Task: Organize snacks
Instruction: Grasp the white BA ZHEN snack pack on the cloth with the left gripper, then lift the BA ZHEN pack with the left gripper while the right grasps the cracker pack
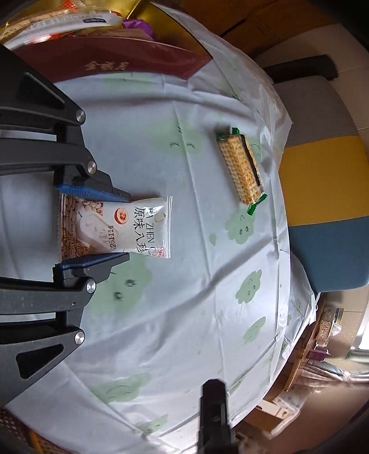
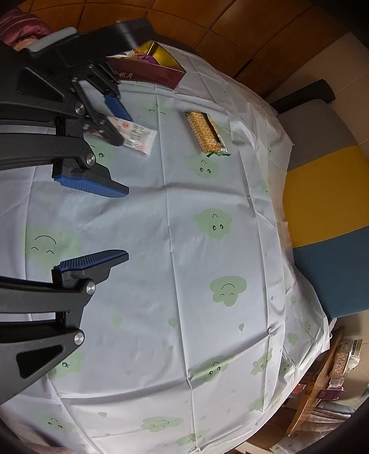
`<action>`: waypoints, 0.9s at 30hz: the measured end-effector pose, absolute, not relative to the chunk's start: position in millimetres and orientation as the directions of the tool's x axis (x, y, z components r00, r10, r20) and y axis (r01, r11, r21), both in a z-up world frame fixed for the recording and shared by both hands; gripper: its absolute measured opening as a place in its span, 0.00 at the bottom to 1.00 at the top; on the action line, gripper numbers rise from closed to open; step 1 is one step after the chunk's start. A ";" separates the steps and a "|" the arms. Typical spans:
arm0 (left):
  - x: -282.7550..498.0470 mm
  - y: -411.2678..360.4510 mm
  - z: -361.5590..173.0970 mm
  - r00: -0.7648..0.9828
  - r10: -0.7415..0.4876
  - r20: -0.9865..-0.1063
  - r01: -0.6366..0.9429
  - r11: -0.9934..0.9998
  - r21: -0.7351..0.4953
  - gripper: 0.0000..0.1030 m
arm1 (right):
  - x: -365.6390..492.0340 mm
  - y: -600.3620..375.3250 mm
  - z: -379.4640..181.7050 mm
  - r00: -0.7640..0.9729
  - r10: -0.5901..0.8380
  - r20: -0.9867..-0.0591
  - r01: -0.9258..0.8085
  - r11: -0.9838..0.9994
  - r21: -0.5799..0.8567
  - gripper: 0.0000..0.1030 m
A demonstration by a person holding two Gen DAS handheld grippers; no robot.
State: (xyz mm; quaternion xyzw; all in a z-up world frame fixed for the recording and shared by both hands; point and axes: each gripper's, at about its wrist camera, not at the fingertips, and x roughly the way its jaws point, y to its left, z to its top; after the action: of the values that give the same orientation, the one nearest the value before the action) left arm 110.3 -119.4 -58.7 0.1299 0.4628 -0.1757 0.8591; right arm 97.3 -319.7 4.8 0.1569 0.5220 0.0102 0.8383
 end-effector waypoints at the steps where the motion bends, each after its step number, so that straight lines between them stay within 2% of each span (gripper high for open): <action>1: 104.5 -114.8 -59.4 0.516 -0.181 -0.837 0.423 0.904 0.065 0.36 | 97.0 -319.6 4.3 0.453 0.177 -0.874 0.146 0.952 0.269 0.38; 7: 86.2 -91.2 -63.6 0.570 -0.200 -0.797 0.392 0.919 0.049 0.40 | 97.2 -318.0 -3.0 0.430 0.158 -0.889 0.146 0.959 0.242 0.38; 11: 81.7 -94.9 -67.0 0.619 -0.202 -0.759 0.403 0.911 0.087 0.40 | 98.5 -314.7 -9.9 0.407 0.139 -0.903 0.137 0.968 0.210 0.38; 20: 80.6 -85.4 -68.2 0.630 -0.255 -0.734 0.402 0.915 0.027 0.40 | 100.9 -296.8 -14.3 0.379 0.171 -0.910 0.056 0.977 0.207 0.38; 23: 80.6 -83.0 -68.5 0.627 -0.273 -0.730 0.403 0.915 0.004 0.39 | 112.4 -278.0 -6.3 0.355 0.203 -0.913 -0.025 0.978 0.208 0.38; 26: 81.4 -80.8 -68.1 0.624 -0.287 -0.727 0.403 0.915 -0.015 0.39 | 134.4 -247.1 7.1 0.356 0.249 -0.901 -0.182 0.964 0.195 0.38; 27: 81.6 -80.0 -68.3 0.623 -0.290 -0.726 0.403 0.915 -0.020 0.39 | 142.6 -235.9 10.0 0.354 0.272 -0.895 -0.241 0.951 0.194 0.42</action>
State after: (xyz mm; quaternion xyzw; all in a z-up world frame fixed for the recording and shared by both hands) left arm 81.6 -80.0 -68.3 0.0726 0.3886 -0.1930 0.8980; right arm 142.6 -235.9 10.0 0.0141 0.5465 0.1560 0.8227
